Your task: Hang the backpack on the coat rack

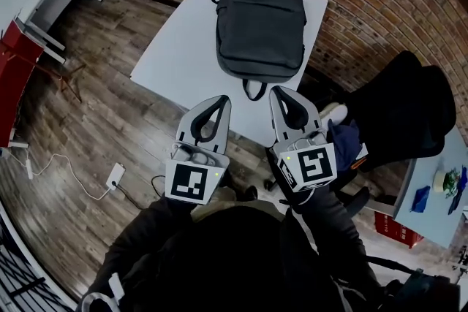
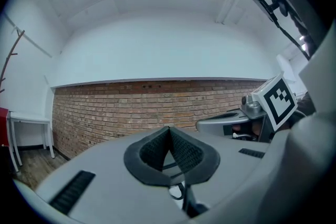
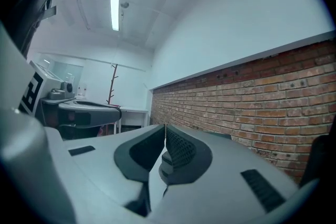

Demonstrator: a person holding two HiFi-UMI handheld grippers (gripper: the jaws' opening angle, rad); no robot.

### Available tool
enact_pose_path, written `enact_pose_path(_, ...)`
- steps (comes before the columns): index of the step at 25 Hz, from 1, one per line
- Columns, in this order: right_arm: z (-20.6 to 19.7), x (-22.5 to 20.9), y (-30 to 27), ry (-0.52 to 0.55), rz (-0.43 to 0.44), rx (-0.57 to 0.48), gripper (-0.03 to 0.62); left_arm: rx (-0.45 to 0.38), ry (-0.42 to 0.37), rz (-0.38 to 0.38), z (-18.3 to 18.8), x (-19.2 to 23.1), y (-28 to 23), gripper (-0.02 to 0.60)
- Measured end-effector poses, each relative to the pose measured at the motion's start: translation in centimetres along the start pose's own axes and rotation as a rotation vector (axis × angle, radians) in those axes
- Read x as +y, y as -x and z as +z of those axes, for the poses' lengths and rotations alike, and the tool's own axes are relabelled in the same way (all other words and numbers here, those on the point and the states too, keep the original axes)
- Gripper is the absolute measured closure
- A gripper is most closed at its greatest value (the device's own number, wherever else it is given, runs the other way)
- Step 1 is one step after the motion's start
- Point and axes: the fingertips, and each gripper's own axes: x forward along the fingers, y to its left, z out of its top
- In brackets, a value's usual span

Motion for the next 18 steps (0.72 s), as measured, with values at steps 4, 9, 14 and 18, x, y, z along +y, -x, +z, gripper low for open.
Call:
enact_pose_path(4,0.4,-0.5,-1.6,0.014,-0.036,-0.004,0.583,0.0,0.014,-0.015,-0.5,1.6,-0.9,0.572)
enact_pose_path(9,1.1,-2.6,-2.4,0.015,-0.072,-0.026,0.583,-0.016,0.033,-0.016,-0.4,2.8,-2.3,0.572)
enact_pose_path(14,1.1,-4.6,-3.0,0.026,-0.065,-0.037,0.583,-0.004,0.018,-0.009,-0.6,2.4,-4.0,0.572)
enact_pose_path(18,0.2,-6.3,-3.4,0.009,-0.039,-0.038,0.583,0.002,0.006,0.025,-0.6,1.9,-5.5,0.572)
